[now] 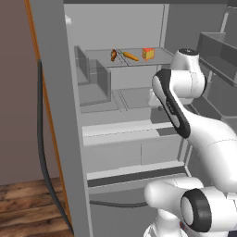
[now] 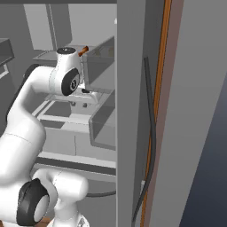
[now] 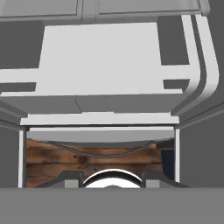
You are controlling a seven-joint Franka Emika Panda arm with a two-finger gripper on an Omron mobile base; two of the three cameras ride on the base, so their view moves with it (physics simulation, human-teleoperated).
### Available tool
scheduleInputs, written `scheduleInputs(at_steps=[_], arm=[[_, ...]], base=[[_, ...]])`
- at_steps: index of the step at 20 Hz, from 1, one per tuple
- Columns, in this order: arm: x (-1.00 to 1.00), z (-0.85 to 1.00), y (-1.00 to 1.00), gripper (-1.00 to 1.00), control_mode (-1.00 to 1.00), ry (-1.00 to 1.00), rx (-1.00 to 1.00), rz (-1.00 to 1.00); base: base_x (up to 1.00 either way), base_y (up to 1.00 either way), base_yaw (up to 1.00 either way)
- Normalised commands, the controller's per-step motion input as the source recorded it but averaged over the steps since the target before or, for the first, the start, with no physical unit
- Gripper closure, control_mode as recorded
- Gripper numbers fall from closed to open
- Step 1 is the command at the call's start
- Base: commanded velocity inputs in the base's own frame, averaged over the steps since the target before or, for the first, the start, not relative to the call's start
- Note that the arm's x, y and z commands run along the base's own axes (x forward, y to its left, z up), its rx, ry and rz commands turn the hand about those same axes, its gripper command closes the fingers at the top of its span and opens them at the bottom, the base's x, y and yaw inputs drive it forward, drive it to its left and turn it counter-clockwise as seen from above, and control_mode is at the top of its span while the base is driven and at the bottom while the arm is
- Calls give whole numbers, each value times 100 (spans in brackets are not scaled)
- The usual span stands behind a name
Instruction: Take the cheese, chicken drumstick, and carrot from the fridge and place them on the plate on the dining counter to create an appetizer plate.
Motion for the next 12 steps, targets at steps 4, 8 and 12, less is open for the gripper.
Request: scheduleInputs(at_steps=[4,8,12], arm=[[-11,0,2,-100,-100,-7,0,0],[-28,6,0,-100,-100,-20,0,0],[-18,13,0,-100,-100,-26,0,0]], base=[[0,0,0],[0,0,0],[0,0,0]])
